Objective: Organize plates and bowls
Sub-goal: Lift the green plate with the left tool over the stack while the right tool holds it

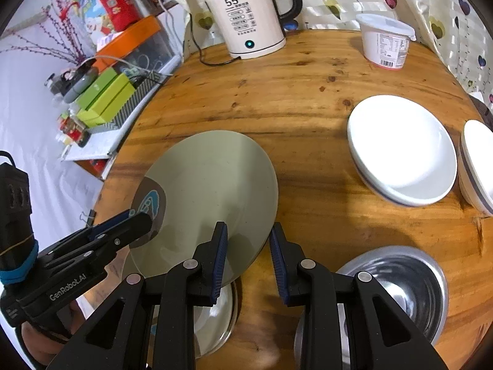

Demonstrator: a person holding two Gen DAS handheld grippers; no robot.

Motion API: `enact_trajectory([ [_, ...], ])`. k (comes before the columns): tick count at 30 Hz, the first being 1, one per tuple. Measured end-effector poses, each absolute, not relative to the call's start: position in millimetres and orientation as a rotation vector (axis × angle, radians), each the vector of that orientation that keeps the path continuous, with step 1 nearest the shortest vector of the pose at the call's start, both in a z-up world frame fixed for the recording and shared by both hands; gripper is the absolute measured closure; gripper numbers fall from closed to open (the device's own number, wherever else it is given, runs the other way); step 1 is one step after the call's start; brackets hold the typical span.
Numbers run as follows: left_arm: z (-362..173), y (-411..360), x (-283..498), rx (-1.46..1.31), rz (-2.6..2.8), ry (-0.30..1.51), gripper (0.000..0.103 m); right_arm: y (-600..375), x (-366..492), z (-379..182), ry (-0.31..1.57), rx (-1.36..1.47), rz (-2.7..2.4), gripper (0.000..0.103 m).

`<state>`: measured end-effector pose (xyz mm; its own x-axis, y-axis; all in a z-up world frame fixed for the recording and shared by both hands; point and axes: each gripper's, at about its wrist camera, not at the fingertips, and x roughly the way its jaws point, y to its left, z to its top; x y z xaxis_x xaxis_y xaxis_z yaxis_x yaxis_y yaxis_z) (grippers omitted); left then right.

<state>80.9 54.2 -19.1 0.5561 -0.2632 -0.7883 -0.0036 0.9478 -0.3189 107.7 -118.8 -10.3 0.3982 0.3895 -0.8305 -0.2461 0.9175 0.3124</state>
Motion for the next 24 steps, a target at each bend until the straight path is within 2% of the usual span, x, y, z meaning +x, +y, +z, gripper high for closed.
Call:
enact_trajectory([
  [24,-25,64,22,-0.315,-0.094,0.966,0.067,-103,66,-11,1.086,0.098,0.462,0.076],
])
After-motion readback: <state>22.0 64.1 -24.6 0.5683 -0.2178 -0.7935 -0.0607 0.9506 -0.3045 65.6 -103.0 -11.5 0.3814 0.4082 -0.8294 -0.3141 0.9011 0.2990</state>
